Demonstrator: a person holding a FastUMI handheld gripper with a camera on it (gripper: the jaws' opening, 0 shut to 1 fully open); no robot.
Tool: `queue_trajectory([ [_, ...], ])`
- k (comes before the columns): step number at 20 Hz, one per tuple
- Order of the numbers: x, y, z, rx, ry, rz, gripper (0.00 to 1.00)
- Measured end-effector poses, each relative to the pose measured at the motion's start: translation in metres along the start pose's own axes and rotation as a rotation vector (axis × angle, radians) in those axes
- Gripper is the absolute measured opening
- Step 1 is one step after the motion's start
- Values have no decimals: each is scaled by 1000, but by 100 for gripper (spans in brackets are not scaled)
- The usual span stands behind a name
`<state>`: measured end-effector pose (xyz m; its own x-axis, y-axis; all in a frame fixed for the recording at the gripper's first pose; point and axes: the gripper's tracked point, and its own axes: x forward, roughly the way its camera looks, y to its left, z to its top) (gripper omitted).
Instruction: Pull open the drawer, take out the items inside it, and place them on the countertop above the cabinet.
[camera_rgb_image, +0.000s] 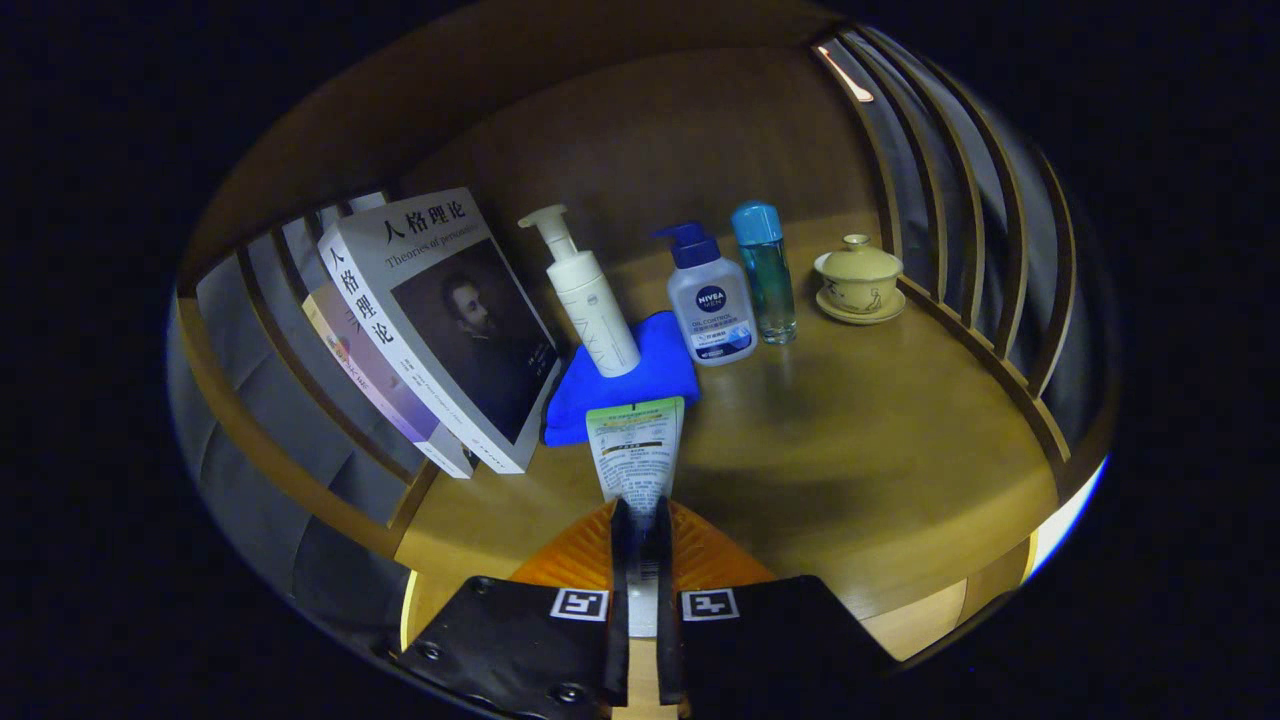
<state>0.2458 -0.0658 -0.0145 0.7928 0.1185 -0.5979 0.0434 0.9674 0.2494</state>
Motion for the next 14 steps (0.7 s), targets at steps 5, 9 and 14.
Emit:
queue_trajectory([
  [5,-6,6,6,-13,-71,9,40],
  [9,-43,17,20,-72,-193,9,98],
  [14,-106,38,6,-141,-353,48,98],
])
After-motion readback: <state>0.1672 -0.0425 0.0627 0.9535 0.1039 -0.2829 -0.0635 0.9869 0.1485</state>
